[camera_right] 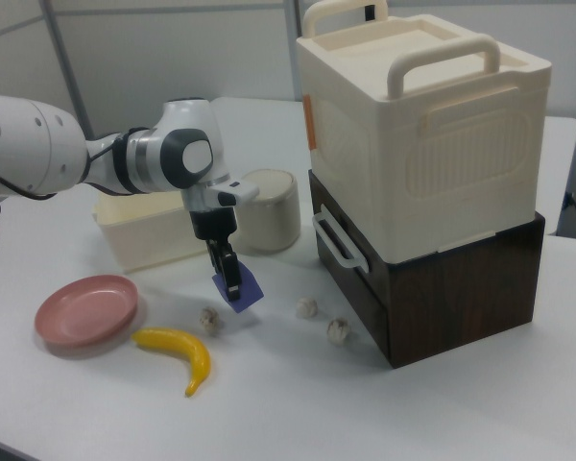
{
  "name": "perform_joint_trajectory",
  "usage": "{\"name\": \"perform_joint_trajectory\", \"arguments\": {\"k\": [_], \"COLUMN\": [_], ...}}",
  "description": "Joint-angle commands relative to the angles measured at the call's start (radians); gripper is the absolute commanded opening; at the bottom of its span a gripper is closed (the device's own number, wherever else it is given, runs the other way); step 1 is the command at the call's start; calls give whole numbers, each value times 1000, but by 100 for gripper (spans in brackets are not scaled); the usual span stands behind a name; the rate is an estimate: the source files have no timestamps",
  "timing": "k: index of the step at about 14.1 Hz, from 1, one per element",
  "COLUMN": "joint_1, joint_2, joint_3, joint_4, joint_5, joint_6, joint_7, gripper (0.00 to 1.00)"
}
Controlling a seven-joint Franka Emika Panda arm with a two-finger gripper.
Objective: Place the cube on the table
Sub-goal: 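Lift the purple cube off the pink plate and carry it toward the banana, then lower the cube onto the table and open the gripper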
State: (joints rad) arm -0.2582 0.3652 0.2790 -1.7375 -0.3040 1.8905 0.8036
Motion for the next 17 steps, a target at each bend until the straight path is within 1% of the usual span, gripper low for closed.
{"name": "perform_joint_trajectory", "arguments": {"k": [1, 2, 3, 4, 5, 6, 7, 10, 13, 14, 15, 17], "joint_1": [7, 5, 5, 5, 5, 5, 4, 4, -1, -21, -27, -27], "joint_2": [15, 24, 26, 26, 26, 26, 26, 26, 12, -15, -35, -93], "joint_3": [-17, -17, -17, -17, -17, -17, -17, -30, -32, -32, -32, -32], "joint_4": [3, 4, 3, 1, 1, 1, 1, 4, 6, 7, 10, 21], "joint_5": [-20, -35, -47, -52, -53, -53, -52, -52, -49, -37, -33, 5], "joint_6": [21, 21, 22, 22, 22, 22, 21, 19, 18, 21, 19, 13], "joint_7": [3, 5, 3, 3, 3, 3, 6, 5, 2, 2, 2, -1], "gripper": [1, 3, 10, 27, 52, 81, 100, 100, 100, 100, 100, 100]}}
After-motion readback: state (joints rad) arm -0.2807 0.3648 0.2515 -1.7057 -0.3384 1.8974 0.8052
